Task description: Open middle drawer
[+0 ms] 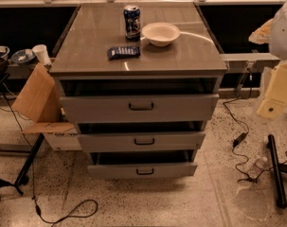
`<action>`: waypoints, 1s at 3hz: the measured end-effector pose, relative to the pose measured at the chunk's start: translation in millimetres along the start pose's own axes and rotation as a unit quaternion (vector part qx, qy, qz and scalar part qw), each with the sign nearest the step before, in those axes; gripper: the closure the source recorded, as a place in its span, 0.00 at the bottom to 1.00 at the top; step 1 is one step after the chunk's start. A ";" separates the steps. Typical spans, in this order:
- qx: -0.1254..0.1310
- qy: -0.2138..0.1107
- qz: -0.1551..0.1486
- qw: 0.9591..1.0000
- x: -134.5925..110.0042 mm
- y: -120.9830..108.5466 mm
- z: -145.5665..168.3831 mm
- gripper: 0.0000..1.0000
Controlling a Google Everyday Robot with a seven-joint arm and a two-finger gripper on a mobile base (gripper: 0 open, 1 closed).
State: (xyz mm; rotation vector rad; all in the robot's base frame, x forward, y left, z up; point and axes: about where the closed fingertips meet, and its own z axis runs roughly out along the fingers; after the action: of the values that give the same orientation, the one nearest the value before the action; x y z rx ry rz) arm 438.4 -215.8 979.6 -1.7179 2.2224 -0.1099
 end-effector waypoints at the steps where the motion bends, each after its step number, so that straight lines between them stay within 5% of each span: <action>1: 0.000 0.000 0.000 1.000 0.0 0.0 0.0 0.00; 2: -0.007 -0.017 -0.015 1.000 -0.7 6.4 24.7 0.00; 3: -0.037 -0.050 -0.050 0.997 -0.6 21.4 80.9 0.00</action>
Offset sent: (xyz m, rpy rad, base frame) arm 0.0055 0.0177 -0.0871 0.0890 0.0186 0.1366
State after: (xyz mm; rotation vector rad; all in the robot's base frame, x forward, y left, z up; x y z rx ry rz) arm 443.2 -198.2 897.9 -1.8317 2.0934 0.0346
